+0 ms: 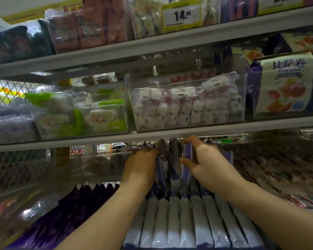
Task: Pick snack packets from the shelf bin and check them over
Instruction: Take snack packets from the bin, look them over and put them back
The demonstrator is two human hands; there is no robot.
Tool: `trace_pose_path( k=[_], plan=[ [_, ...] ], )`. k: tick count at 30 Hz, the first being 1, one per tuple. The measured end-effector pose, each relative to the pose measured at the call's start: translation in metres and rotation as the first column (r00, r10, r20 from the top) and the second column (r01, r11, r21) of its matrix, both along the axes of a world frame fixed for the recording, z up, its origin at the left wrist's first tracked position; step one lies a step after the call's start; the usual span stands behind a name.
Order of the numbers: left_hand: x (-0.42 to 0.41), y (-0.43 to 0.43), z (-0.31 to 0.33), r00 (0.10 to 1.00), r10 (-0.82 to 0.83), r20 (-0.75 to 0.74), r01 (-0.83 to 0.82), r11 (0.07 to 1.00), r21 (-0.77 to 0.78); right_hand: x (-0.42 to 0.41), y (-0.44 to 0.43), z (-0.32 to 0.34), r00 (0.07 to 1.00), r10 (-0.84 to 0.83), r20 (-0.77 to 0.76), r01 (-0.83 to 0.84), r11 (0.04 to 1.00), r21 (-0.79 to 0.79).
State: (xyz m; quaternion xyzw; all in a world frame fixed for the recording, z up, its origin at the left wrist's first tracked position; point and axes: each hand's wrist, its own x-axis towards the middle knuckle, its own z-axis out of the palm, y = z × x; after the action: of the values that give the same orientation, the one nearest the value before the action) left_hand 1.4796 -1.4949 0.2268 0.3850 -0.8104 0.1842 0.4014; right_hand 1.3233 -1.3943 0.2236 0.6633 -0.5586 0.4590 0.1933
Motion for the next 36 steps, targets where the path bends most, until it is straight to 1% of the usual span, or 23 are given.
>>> trace_pose_path(
  k=[3, 5, 9, 12, 14, 16, 17, 19, 20, 22, 23, 24, 26, 27, 28, 29, 30, 33, 36],
  plan=[
    [0.001, 0.002, -0.001, 1.000, -0.010, -0.028, 0.009, 1.000, -0.008, 0.007, -0.007, 0.003, 0.999, 0.042, 0.035, -0.040, 0.998, -0.049],
    [0.002, 0.003, -0.002, 0.999, -0.027, -0.040, 0.027, 1.000, -0.003, 0.011, -0.012, 0.004, 0.998, 0.049, 0.047, -0.046, 0.998, -0.053],
    [0.003, 0.006, -0.002, 0.999, -0.008, -0.049, 0.008, 1.000, 0.005, 0.021, -0.030, 0.009, 0.996, 0.041, 0.085, -0.043, 0.999, 0.011],
    [0.004, 0.007, -0.002, 0.999, 0.034, -0.020, -0.033, 0.999, 0.027, 0.028, -0.045, 0.011, 0.999, 0.002, 0.045, -0.004, 0.999, 0.044],
    [0.005, 0.006, -0.003, 0.998, 0.056, -0.011, -0.055, 0.996, 0.077, 0.029, -0.050, 0.010, 1.000, 0.030, 0.004, -0.030, 0.997, 0.074],
    [0.005, 0.004, -0.003, 0.998, 0.051, -0.022, -0.048, 0.992, 0.118, 0.024, -0.050, 0.013, 0.996, 0.084, -0.004, -0.083, 0.989, 0.123],
    [0.004, 0.003, -0.004, 0.999, 0.017, -0.031, -0.013, 0.991, 0.134, 0.020, -0.049, 0.015, 0.993, 0.115, 0.005, -0.115, 0.983, 0.145],
    [0.002, 0.003, -0.007, 0.993, -0.117, -0.035, 0.121, 0.981, 0.149, 0.014, -0.044, 0.017, 0.984, 0.176, 0.023, -0.177, 0.966, 0.190],
    [0.001, 0.004, -0.008, 0.983, -0.182, -0.019, 0.183, 0.971, 0.156, 0.010, -0.041, 0.018, 0.977, 0.213, 0.031, -0.214, 0.949, 0.231],
    [0.000, 0.004, -0.010, 0.970, -0.236, 0.051, 0.225, 0.960, 0.167, 0.004, -0.035, 0.021, 0.955, 0.294, 0.038, -0.289, 0.896, 0.336],
    [-0.001, 0.003, -0.010, 0.970, -0.226, 0.089, 0.210, 0.964, 0.164, 0.000, -0.033, 0.023, 0.954, 0.299, 0.011, -0.280, 0.882, 0.379],
    [-0.001, 0.002, -0.011, 0.972, -0.195, 0.128, 0.175, 0.973, 0.150, -0.004, -0.032, 0.025, 0.965, 0.257, -0.040, -0.219, 0.885, 0.411],
    [-0.002, 0.001, -0.012, 0.974, -0.111, 0.198, 0.092, 0.990, 0.105, -0.013, -0.033, 0.028, 0.979, 0.087, -0.187, 0.007, 0.893, 0.450],
    [-0.002, 0.001, -0.012, 0.972, -0.083, 0.220, 0.066, 0.994, 0.085, -0.016, -0.034, 0.027, 0.965, 0.016, -0.261, 0.114, 0.874, 0.472],
    [-0.002, 0.000, -0.012, 0.970, -0.068, 0.233, 0.052, 0.996, 0.073, -0.017, -0.033, 0.024, 0.944, -0.014, -0.329, 0.189, 0.841, 0.507],
    [-0.003, 0.000, -0.012, 0.969, -0.061, 0.240, 0.046, 0.997, 0.067, -0.017, -0.034, 0.020, 0.923, -0.005, -0.385, 0.233, 0.803, 0.548],
    [-0.003, 0.000, -0.012, 0.968, -0.059, 0.244, 0.045, 0.997, 0.063, -0.015, -0.034, 0.016, 0.908, 0.025, -0.418, 0.248, 0.773, 0.585],
    [-0.002, 0.001, -0.011, 0.965, -0.067, 0.253, 0.051, 0.996, 0.068, -0.011, -0.036, 0.012, 0.898, 0.084, -0.432, 0.235, 0.737, 0.634],
    [-0.002, 0.001, -0.011, 0.964, -0.066, 0.258, 0.049, 0.996, 0.072, -0.008, -0.038, 0.017, 0.859, 0.088, -0.504, 0.311, 0.693, 0.650]
  ],
)
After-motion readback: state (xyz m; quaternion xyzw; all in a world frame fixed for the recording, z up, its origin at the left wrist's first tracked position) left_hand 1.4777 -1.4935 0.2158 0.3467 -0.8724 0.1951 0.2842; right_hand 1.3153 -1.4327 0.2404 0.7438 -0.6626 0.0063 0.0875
